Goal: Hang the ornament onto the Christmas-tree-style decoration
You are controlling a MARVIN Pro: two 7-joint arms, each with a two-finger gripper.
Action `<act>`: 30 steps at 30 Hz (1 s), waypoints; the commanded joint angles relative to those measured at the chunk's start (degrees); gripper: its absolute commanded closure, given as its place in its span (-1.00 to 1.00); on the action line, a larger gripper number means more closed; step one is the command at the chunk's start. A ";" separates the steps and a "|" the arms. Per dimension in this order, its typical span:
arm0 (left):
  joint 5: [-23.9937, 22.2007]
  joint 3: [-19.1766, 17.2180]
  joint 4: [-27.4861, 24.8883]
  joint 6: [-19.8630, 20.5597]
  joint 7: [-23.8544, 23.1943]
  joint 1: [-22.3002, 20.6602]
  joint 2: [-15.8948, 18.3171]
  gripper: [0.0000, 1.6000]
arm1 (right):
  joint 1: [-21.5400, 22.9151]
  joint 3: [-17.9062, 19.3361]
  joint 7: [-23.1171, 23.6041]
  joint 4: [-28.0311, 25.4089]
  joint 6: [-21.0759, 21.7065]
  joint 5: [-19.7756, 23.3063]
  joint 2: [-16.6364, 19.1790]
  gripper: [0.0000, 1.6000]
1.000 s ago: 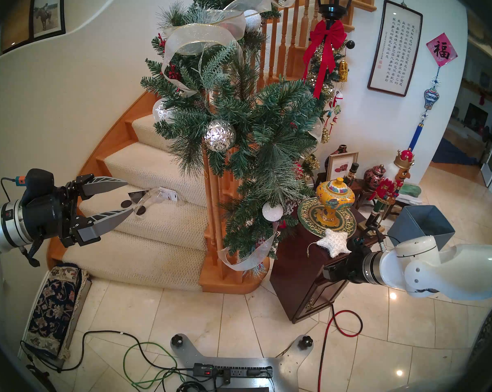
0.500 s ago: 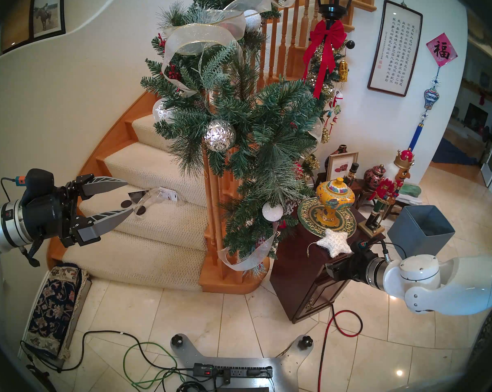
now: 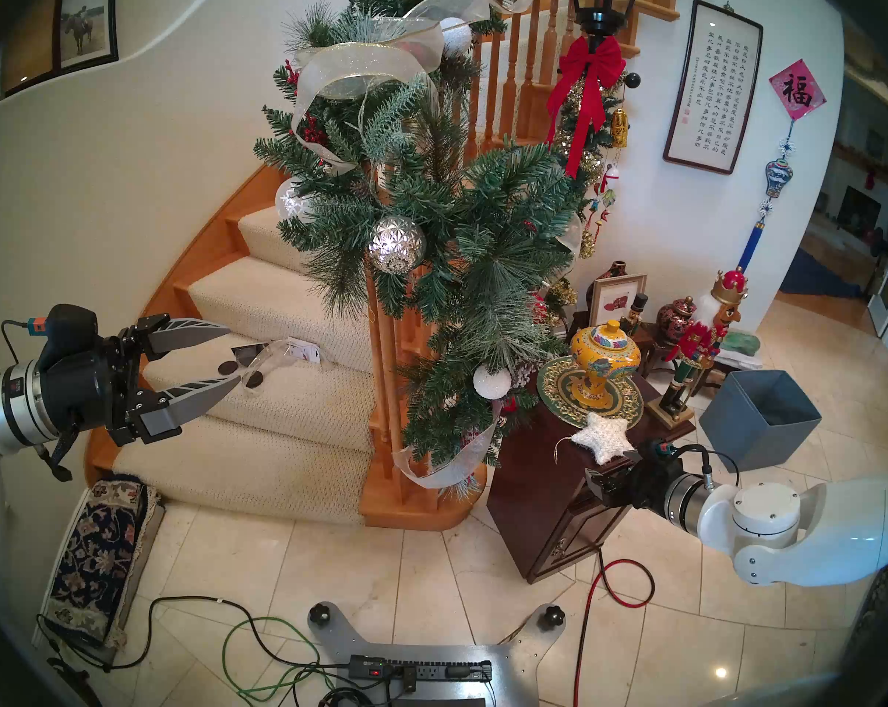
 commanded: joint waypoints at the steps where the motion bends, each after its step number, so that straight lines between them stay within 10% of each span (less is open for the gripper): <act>1: -0.11 -0.06 -0.16 -0.02 0.01 -0.01 -0.18 -1.00 | 3.49 -2.50 0.38 -0.19 -3.88 0.66 -0.07 -1.00; 30: -0.09 -0.06 -0.17 -0.01 0.01 -0.03 -0.20 -1.00 | 10.11 -4.71 5.78 1.92 2.75 10.62 -2.44 -1.00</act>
